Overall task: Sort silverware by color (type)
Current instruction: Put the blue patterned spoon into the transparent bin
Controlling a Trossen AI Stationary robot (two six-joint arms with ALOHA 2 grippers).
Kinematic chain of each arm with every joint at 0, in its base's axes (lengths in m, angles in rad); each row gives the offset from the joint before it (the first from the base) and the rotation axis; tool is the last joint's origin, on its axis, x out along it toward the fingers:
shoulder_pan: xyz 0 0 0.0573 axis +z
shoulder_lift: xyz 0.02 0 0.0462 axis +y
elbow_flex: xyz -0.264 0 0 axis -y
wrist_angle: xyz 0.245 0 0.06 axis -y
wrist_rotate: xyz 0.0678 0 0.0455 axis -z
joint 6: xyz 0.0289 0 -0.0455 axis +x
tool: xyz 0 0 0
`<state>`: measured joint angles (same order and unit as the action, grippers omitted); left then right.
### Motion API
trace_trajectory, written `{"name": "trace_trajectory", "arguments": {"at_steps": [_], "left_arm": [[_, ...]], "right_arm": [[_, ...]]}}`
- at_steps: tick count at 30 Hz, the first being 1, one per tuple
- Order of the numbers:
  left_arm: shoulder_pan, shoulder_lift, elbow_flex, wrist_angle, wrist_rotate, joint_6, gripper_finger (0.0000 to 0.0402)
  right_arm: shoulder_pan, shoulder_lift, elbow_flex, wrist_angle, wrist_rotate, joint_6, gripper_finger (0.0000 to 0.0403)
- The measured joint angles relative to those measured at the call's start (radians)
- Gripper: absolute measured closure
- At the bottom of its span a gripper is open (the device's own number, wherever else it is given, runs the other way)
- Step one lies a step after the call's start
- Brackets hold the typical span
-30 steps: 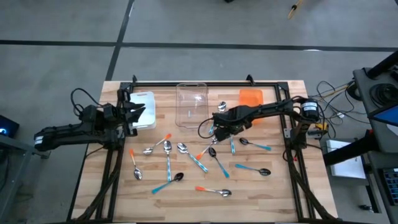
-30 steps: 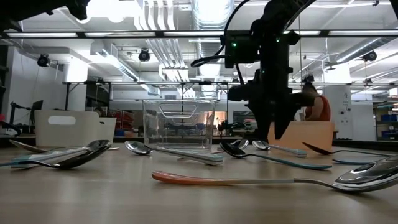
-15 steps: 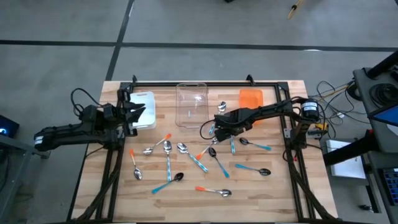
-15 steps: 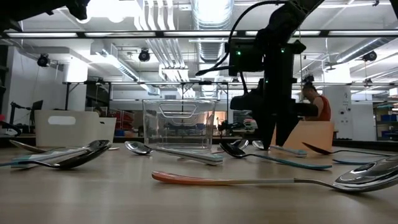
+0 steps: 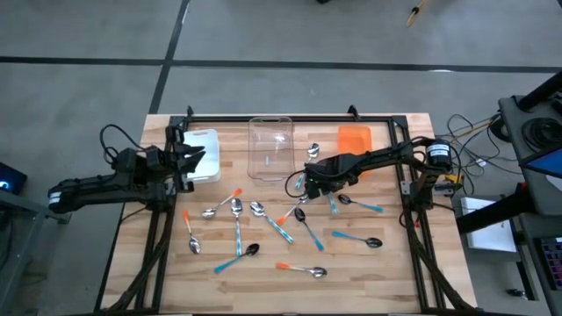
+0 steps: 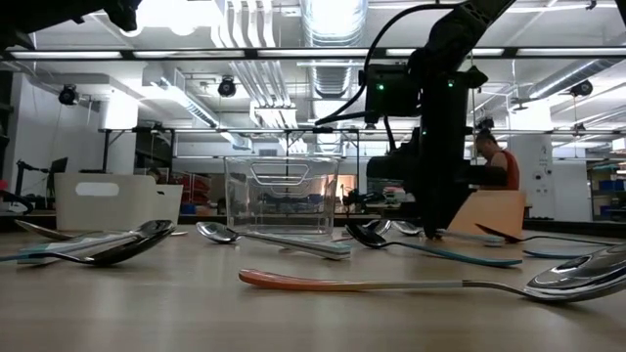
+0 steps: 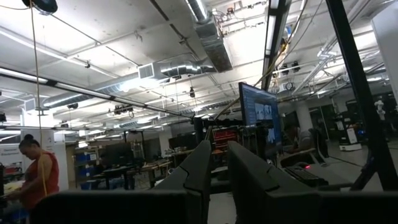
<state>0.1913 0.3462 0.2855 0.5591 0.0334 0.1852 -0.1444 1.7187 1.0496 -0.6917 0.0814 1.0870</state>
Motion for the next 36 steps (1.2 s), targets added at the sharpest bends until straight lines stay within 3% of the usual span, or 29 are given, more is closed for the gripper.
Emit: {"name": "trace_trajectory", "arguments": {"at_steps": [16,36], "left_arm": [[0.0,0.0,0.0,0.0,0.0,-0.007,0.0366],[0.0,0.0,0.0,0.001,0.0,-0.008,0.0366]], "right_arm": [[0.002,-0.01,0.006,0.007,-0.001,-0.001,0.0382],[0.003,-0.133,0.108,-0.015,0.058,-0.099,0.0383]]}}
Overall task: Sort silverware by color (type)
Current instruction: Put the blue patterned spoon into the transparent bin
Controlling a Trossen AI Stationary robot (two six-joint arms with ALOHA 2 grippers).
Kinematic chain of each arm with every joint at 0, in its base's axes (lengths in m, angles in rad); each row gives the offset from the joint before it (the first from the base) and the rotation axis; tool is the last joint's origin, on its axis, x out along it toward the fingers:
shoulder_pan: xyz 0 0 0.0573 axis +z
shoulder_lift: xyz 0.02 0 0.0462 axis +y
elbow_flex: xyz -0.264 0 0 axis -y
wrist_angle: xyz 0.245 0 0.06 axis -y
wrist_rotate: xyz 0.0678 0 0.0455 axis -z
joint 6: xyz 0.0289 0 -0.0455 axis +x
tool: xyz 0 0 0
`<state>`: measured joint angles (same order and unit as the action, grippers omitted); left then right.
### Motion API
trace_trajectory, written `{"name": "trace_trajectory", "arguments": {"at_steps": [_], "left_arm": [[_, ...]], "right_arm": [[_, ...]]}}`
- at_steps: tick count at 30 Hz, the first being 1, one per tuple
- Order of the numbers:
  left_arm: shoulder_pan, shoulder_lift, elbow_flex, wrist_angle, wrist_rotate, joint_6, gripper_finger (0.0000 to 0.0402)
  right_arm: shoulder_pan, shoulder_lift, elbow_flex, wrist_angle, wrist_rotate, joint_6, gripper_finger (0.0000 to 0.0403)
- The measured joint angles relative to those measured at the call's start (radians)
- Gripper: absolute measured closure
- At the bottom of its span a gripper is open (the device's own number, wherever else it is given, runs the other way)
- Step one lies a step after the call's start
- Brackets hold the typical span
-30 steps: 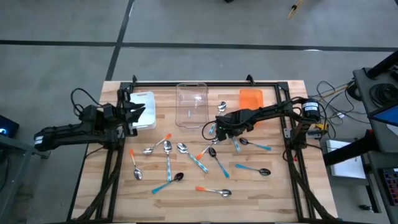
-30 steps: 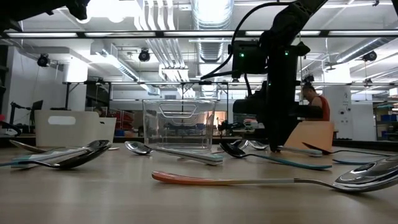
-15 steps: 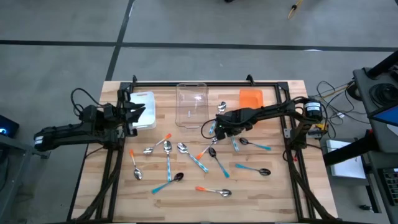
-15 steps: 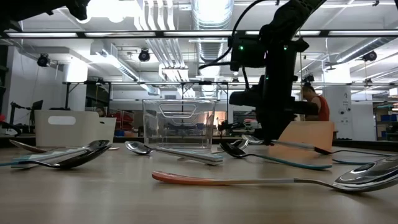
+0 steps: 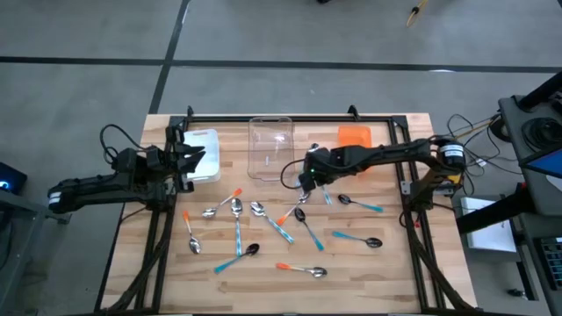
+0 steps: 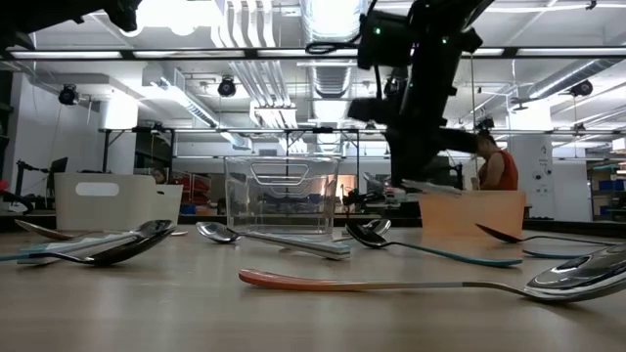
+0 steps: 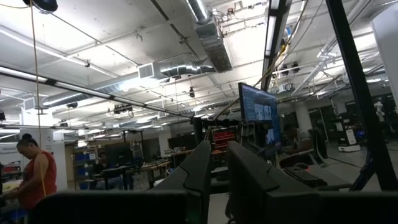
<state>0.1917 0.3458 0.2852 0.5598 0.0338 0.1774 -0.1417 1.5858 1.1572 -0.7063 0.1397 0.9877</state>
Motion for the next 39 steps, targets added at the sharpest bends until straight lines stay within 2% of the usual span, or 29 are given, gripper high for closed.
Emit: {"name": "trace_trajectory", "arguments": {"at_steps": [8,15,19,29,39], "left_arm": [[0.0,0.0,0.0,0.0,0.0,-0.003,0.0366],[0.0,0.0,0.0,0.001,0.0,-0.003,0.0366],[0.0,0.0,0.0,0.001,0.0,-0.003,0.0366],[0.0,0.0,0.004,0.0,0.0,-0.003,0.0366],[0.0,-0.001,0.014,0.001,0.0,-0.037,0.0366]], "right_arm": [[0.011,-0.071,0.038,-0.032,0.085,-0.035,0.0383],[0.036,-0.126,0.09,-0.024,0.22,-0.071,0.0383],[0.033,-0.127,0.157,-0.017,0.238,-0.114,0.0383],[0.002,-0.006,0.407,-0.021,0.217,-0.282,0.0383],[-0.097,0.21,0.666,-0.022,0.047,-0.405,0.0383]]}}
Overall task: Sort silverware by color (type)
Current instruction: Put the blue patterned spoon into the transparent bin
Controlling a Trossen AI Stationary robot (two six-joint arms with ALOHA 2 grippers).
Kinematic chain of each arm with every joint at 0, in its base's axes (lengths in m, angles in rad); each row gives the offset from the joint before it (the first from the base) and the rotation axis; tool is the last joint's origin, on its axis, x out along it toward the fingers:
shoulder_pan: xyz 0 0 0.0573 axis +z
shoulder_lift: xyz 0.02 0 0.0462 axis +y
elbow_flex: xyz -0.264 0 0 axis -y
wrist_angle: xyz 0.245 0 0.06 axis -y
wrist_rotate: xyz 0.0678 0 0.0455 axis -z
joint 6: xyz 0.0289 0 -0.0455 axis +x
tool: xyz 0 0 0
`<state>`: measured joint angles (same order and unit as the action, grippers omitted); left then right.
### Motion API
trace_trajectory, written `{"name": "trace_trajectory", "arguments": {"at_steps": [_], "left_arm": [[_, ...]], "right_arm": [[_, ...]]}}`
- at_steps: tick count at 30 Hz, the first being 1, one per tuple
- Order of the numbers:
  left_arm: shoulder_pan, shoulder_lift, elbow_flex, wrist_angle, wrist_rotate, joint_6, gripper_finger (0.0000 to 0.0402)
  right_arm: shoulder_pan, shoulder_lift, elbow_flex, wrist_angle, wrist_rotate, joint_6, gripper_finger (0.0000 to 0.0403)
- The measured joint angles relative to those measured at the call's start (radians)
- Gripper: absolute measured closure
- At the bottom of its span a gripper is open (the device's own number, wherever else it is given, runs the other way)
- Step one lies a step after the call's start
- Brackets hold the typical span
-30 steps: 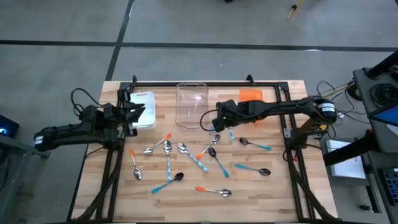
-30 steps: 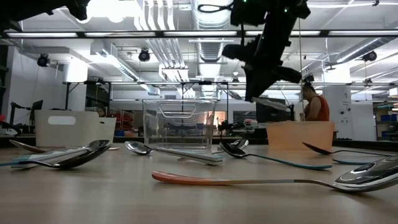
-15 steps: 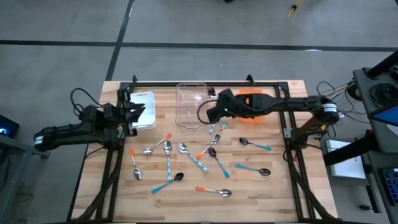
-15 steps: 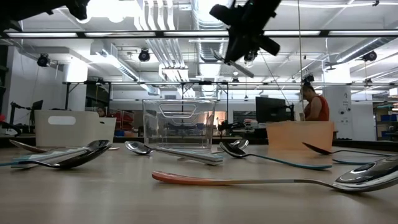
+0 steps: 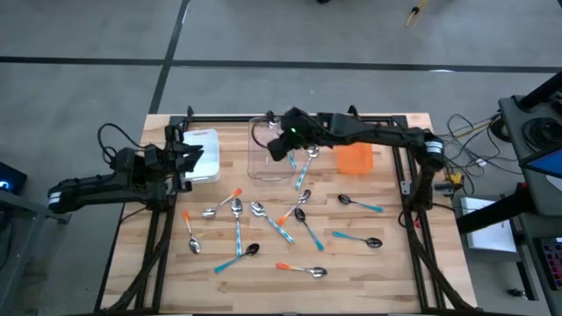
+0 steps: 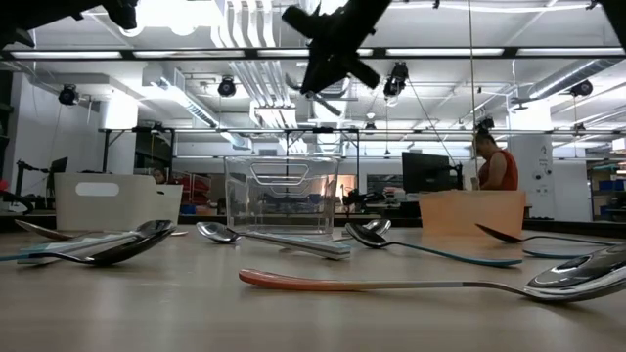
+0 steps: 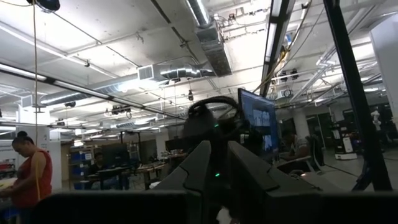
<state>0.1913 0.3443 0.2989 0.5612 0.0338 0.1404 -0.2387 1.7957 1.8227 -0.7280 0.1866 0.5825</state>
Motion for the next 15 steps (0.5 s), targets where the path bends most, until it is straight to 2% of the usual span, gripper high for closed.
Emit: {"name": "trace_trajectory", "arguments": {"at_steps": [7,15], "left_arm": [[0.0,-0.002,0.0,-0.001,0.0,0.0,0.0366],[0.0,-0.001,0.0,-0.006,0.0,0.01,0.0366]], "right_arm": [[-0.081,0.189,0.22,-0.029,-0.185,0.004,0.0383],[-0.097,0.352,0.441,-0.171,-0.198,0.049,0.0383]]}}
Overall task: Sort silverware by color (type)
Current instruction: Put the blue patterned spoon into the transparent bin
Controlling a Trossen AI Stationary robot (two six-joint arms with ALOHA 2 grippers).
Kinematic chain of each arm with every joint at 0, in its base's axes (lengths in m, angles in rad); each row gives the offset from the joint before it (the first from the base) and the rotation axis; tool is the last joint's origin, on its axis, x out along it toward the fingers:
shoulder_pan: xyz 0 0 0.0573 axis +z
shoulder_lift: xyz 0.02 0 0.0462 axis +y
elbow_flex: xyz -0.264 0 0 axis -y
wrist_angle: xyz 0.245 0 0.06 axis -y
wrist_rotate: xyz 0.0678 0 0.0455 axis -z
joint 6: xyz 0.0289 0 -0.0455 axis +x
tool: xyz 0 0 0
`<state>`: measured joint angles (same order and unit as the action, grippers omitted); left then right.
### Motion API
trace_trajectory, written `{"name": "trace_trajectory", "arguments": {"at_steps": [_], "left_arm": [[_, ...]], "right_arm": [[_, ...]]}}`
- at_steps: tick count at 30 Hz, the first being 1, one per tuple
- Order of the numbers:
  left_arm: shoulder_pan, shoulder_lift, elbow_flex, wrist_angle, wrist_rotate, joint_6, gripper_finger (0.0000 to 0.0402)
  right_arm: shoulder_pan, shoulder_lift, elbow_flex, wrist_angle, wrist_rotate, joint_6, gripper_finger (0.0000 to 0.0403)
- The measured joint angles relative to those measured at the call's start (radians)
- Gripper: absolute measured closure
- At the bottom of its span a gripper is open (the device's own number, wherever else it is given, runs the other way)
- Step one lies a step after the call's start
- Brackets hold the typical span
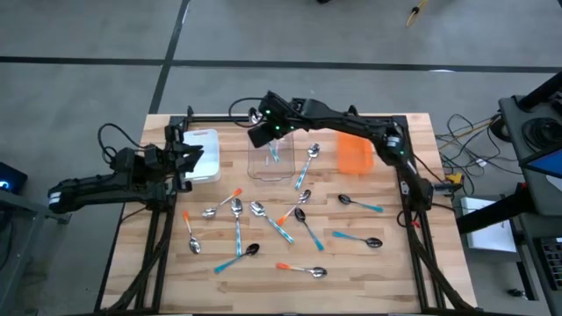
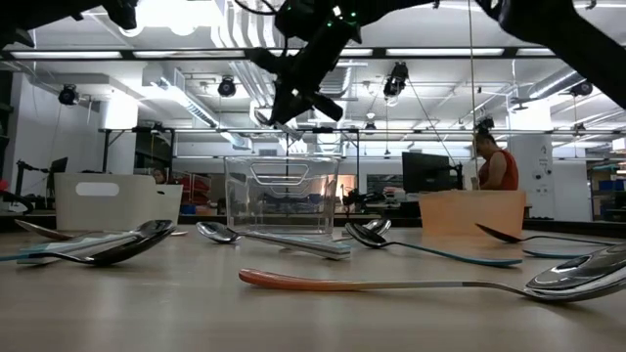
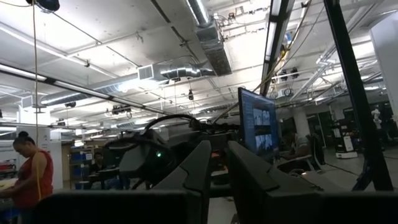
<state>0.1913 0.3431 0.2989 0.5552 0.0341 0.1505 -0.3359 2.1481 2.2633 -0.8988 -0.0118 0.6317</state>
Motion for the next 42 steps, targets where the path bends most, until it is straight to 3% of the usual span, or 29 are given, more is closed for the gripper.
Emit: {"name": "trace_trajectory", "arguments": {"at_steps": [5,20,42], "left_arm": [[0.0,0.0,0.0,-0.014,0.0,0.016,0.0366],[0.0,-0.008,0.0,-0.036,0.0,0.047,0.0366],[0.0,-0.009,0.0,-0.04,0.0,0.051,0.0366]], "right_arm": [[0.002,0.057,0.068,-0.031,0.001,0.03,0.0383],[-0.012,0.16,0.07,-0.043,0.004,0.109,0.0383],[0.005,0.187,0.029,-0.076,0.014,0.162,0.0383]]}}
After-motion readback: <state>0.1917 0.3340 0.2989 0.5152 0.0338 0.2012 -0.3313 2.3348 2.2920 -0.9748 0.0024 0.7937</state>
